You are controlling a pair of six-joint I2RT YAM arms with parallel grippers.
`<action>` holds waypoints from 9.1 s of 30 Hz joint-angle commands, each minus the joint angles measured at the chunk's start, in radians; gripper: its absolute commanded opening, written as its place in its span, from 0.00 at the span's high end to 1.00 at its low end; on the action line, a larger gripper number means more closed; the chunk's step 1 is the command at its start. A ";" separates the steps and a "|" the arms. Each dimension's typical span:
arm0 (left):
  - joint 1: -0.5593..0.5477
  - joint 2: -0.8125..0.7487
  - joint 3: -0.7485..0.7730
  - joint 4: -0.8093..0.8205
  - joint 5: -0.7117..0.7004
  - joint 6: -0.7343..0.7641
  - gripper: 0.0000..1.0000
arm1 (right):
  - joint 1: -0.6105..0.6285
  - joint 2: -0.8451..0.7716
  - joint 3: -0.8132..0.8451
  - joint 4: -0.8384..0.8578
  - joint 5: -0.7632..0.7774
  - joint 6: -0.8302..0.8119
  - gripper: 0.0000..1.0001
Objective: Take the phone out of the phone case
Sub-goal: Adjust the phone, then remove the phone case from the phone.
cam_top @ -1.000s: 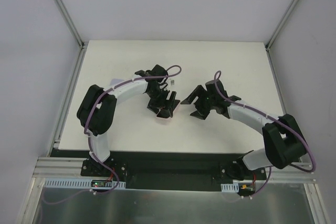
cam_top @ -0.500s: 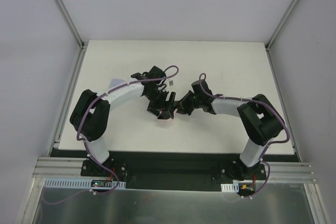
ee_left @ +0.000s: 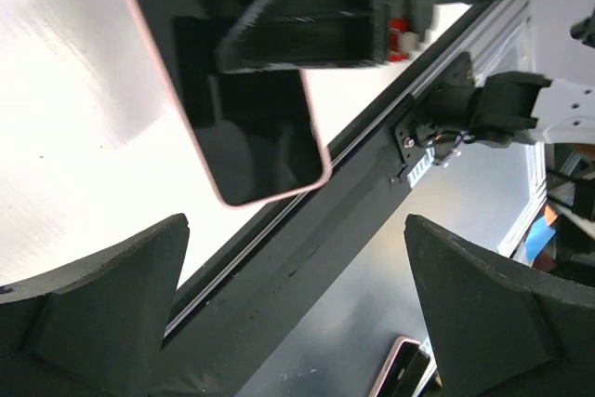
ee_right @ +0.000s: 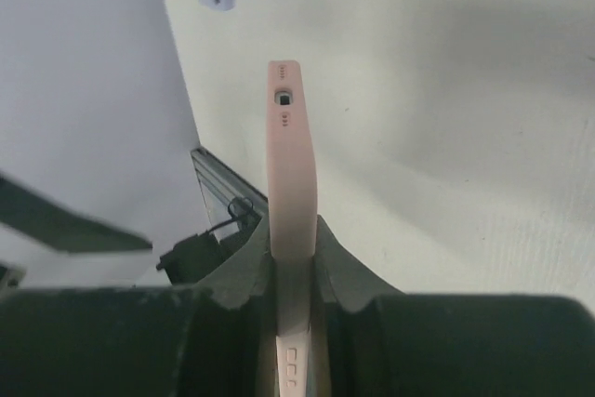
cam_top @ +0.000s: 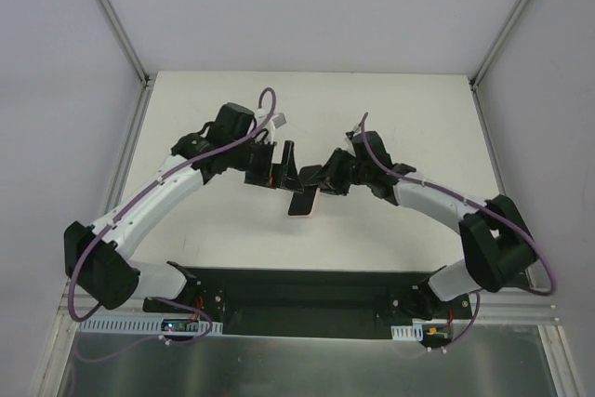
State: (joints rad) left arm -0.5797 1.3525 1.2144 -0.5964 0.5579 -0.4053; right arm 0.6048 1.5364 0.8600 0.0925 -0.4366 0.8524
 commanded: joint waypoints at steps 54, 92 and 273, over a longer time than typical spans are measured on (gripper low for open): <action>0.084 -0.161 -0.662 1.702 0.465 -1.024 1.00 | 0.004 -0.476 0.017 0.003 0.033 -0.217 0.36; 0.090 -0.291 -0.587 1.411 0.522 -0.822 1.00 | -0.051 -0.412 0.091 0.087 -0.108 -0.151 0.59; -0.005 0.163 -0.289 0.507 -0.003 -0.333 0.23 | 0.108 0.318 0.180 -0.763 0.351 -0.253 0.81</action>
State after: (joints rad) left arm -0.5827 1.5421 0.9283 -0.0937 0.5625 -0.7238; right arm 0.6525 1.7180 1.1244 -0.6849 -0.0353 0.5903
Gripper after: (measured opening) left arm 0.773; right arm 0.188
